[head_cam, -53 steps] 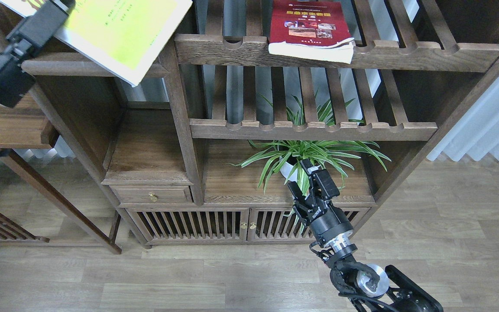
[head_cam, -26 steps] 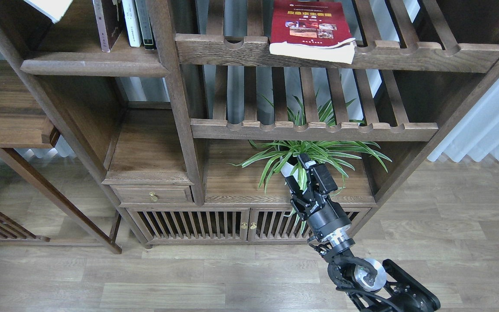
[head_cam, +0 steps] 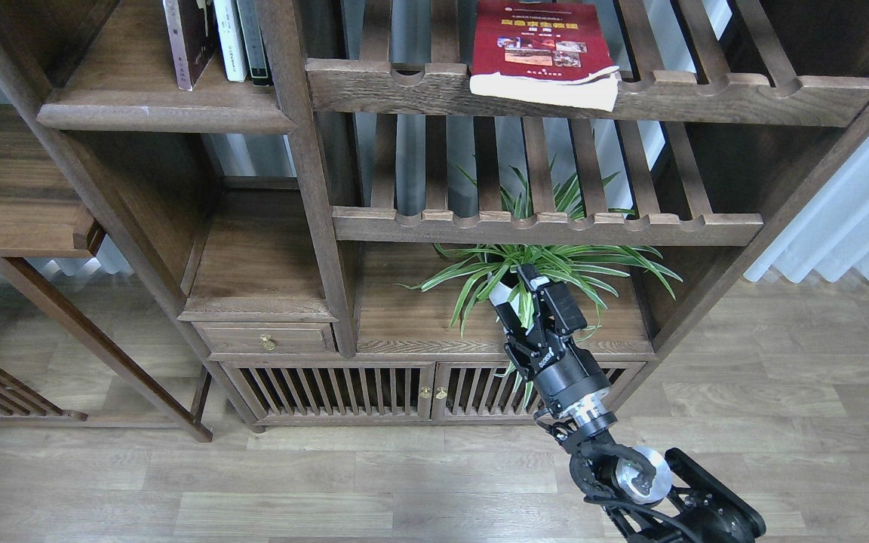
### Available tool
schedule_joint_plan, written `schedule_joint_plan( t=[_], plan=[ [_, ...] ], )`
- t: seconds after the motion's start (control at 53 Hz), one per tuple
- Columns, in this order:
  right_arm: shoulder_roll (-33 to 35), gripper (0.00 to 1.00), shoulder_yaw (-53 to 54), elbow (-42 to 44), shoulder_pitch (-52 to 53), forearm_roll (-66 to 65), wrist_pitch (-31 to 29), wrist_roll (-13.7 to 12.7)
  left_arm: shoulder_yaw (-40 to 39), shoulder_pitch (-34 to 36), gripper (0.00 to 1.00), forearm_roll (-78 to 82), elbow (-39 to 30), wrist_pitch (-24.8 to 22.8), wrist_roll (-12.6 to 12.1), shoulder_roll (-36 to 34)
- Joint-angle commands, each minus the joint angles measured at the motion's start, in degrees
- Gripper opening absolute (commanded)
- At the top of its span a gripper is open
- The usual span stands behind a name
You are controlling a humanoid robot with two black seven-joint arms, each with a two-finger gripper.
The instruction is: Organize books on shelf
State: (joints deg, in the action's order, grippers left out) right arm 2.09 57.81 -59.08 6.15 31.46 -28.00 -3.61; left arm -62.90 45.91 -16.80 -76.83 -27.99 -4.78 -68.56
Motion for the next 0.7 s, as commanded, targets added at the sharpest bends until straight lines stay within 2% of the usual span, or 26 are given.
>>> schedule_joint_plan(
  t=[0.0, 0.076, 0.283, 0.415, 0.68],
  plan=[
    [-0.1, 0.98, -0.1, 0.0, 0.0, 0.0, 0.0, 0.0, 1.9, 0.3, 0.15, 1.0, 1.2, 0.0, -0.1, -1.1],
    [-0.2, 0.98, -0.2, 0.0, 0.0, 0.0, 0.0, 0.0, 2.4, 2.3, 0.08, 1.8, 1.5, 0.0, -0.1, -0.8],
    [-1.2, 0.98, -0.3, 0.0, 0.1, 0.0, 0.0, 0.0, 2.7, 4.2, 0.07, 3.7, 2.2, 0.0, 0.0, 1.8],
    [-1.9, 0.98, -0.3, 0.0, 1.1, -0.1, 0.0, 0.0, 2.7, 5.0, 0.06, 9.4, 6.1, 0.0, -0.1, 5.5],
    [-2.1, 0.98, -0.3, 0.0, 1.1, -0.1, 0.0, 0.0, 2.9, 4.9, 0.06, 14.2, 9.3, 0.0, 0.0, 10.6]
  ],
)
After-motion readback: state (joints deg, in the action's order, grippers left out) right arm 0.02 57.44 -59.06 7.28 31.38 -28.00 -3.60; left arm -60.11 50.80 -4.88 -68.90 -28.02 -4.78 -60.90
